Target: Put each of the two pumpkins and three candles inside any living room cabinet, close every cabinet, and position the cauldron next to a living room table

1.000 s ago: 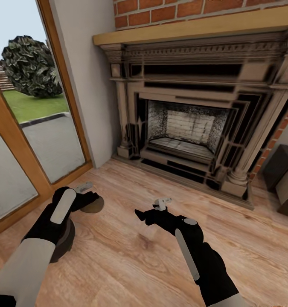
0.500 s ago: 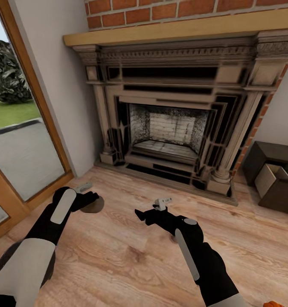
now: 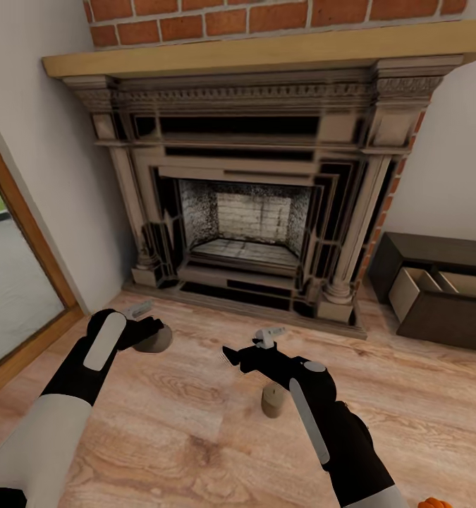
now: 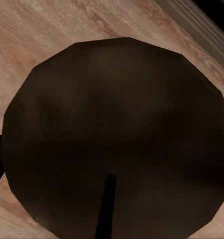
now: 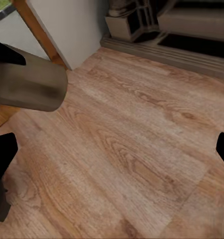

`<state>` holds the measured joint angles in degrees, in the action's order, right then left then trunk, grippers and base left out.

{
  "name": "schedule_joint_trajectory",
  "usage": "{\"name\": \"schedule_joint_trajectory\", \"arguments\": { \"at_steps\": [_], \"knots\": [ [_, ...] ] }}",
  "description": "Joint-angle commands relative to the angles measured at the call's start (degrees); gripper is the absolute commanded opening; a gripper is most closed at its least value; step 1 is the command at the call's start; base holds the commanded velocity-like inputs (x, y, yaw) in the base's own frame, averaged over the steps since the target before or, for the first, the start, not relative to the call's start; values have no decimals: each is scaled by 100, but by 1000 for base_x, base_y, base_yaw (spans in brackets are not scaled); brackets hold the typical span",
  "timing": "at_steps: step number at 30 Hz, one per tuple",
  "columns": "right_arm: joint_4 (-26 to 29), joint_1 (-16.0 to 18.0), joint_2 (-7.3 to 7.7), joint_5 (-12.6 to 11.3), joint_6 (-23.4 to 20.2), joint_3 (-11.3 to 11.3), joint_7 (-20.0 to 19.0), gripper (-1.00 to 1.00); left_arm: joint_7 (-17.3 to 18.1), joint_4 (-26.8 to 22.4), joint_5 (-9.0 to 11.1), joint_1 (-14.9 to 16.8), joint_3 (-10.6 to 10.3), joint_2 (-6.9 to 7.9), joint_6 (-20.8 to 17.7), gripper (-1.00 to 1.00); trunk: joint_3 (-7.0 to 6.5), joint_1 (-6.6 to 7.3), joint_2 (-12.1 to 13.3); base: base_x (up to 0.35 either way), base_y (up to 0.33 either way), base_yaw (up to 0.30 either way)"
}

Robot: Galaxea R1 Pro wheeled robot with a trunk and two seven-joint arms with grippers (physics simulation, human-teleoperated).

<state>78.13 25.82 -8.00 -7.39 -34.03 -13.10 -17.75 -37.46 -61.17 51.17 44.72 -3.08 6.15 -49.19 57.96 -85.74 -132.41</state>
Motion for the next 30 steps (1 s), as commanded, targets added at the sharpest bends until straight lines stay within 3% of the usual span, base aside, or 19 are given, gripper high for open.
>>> {"name": "schedule_joint_trajectory", "arguments": {
  "at_steps": [1,11,18,30],
  "knots": [
    [0,1,0,0,-1,0,0,100,10,-1,-11,0,0,0,-3,-100,-6,0,0,203,0,-256],
    [0,0,0,0,-5,0,-18,100,13,-4,-11,0,0,0,-3,-100,-65,0,0,203,0,-252],
    [-15,-2,4,-3,-7,0,-18,100,33,-5,-11,-1,-1,0,-3,-100,-70,0,0,201,0,-28],
    [17,0,0,-5,-9,3,-38,100,107,-1,-11,-1,0,8,-11,-100,-70,0,0,8,0,0]
  ]
}}
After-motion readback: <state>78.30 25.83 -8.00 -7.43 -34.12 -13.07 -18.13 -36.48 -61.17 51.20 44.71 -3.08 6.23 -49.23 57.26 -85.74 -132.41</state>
